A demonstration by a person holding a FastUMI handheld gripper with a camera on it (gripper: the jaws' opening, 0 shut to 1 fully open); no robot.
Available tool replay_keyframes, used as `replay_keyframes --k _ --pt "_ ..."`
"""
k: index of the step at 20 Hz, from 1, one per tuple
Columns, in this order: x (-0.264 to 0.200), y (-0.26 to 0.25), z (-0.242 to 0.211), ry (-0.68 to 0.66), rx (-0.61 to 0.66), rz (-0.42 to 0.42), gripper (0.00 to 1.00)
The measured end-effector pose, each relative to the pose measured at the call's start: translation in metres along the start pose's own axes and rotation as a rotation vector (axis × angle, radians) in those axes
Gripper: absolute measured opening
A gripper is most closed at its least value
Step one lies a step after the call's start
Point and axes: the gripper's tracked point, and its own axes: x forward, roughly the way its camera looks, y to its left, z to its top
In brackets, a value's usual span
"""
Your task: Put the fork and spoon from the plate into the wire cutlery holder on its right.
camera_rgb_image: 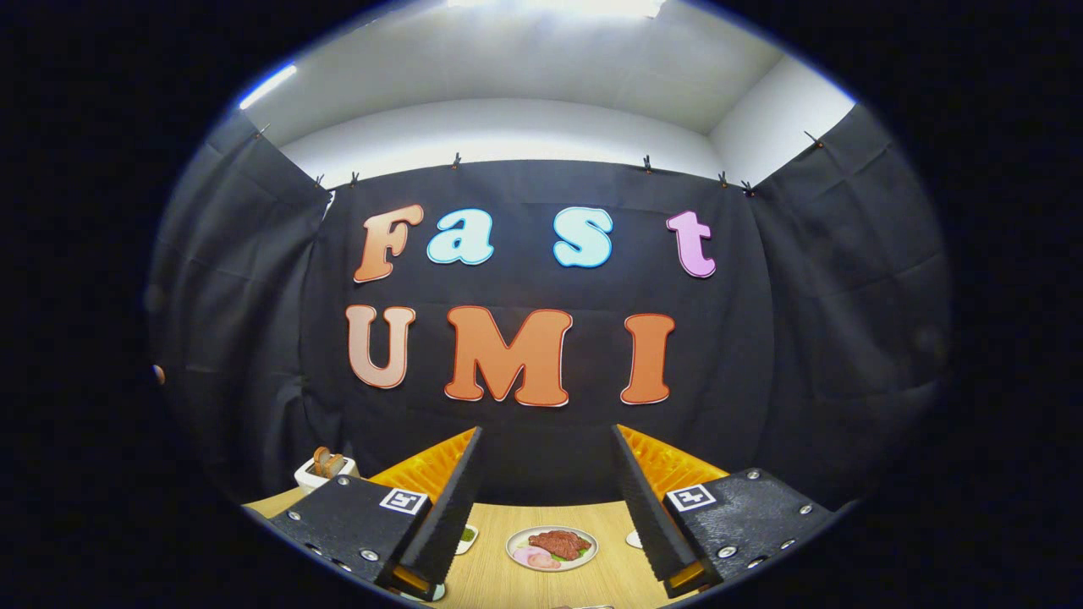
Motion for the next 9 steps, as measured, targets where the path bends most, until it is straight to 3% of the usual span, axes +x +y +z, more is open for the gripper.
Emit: replay_keyframes --k 9 --pt "-0.002 0.017 -0.017 0.053 -0.013 0.047 0.90"
